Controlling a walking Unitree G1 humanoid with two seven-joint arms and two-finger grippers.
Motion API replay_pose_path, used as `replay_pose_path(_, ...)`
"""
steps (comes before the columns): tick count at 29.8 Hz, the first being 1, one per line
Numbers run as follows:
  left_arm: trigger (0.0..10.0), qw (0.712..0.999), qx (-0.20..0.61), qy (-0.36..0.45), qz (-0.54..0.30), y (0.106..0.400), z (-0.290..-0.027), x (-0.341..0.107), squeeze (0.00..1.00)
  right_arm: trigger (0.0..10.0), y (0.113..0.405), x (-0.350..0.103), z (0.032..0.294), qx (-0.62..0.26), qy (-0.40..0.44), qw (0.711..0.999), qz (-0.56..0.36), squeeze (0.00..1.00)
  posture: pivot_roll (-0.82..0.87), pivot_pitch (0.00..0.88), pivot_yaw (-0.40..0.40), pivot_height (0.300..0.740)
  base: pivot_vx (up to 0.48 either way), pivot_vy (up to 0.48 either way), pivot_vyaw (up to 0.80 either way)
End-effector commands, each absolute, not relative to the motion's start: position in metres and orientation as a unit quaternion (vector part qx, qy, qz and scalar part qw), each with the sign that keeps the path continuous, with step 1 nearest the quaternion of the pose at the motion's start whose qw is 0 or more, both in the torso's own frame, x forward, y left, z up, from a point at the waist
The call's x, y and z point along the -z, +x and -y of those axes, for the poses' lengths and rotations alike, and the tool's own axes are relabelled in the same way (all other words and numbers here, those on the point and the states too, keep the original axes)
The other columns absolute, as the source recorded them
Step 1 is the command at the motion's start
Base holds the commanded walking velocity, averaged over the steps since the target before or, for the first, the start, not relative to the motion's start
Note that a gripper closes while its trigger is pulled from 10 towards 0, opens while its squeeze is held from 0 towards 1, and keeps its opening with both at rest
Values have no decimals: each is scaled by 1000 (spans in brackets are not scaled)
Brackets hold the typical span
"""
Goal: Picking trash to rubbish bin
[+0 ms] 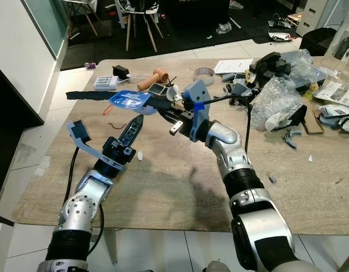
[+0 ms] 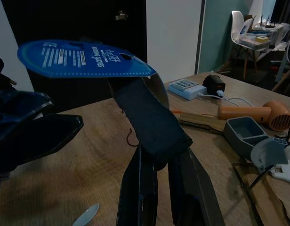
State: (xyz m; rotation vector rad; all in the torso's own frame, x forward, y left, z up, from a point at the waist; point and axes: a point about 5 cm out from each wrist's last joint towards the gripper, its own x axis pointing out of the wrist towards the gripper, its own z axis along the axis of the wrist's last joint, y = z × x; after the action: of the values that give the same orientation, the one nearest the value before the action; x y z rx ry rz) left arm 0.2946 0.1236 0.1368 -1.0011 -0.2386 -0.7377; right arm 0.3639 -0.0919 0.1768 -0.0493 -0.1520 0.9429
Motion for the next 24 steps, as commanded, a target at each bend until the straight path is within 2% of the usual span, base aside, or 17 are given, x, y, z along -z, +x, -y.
replay_pose_path(1, 10000, 807, 344, -466, 113, 291, -129, -134, 1000, 0, 362, -170, 91, -456, -29, 887, 63, 0, -14, 37, 59, 740, 0, 0, 0)
replay_pose_path(5, 10000, 814, 337, -458, 116, 291, -135, -134, 1000, 0, 363, -168, 91, -452, -36, 889, 60, 0, -13, 37, 57, 740, 0, 0, 0)
replay_pose_path(8, 10000, 820, 320, -455, 137, 289, -156, -136, 1000, 0, 364, -168, 93, -446, -43, 892, 57, 0, -11, 38, 53, 740, 0, 0, 0)
replay_pose_path(10, 10000, 820, 320, -454, 141, 287, -161, -137, 1000, 0, 365, -168, 94, -445, -45, 892, 55, 0, -11, 38, 53, 740, 0, 0, 0)
replay_pose_path(16, 10000, 831, 307, -445, 134, 288, -166, -135, 1000, 0, 365, -167, 93, -447, -51, 891, 53, 0, -7, 37, 51, 740, 0, 0, 0)
replay_pose_path(20, 10000, 835, 296, -448, 120, 293, -159, -132, 1000, 0, 363, -164, 87, -456, -61, 887, 49, 0, -7, 37, 51, 740, 0, 0, 0)
replay_pose_path(21, 10000, 835, 300, -447, 115, 294, -156, -131, 0, 0, 362, -164, 86, -456, -63, 886, 48, 0, -9, 38, 53, 740, 0, 0, 0)
replay_pose_path(24, 10000, 835, 311, -442, 101, 294, -147, -130, 0, 0, 362, -162, 86, -456, -67, 886, 47, 0, -9, 38, 53, 740, 0, 0, 0)
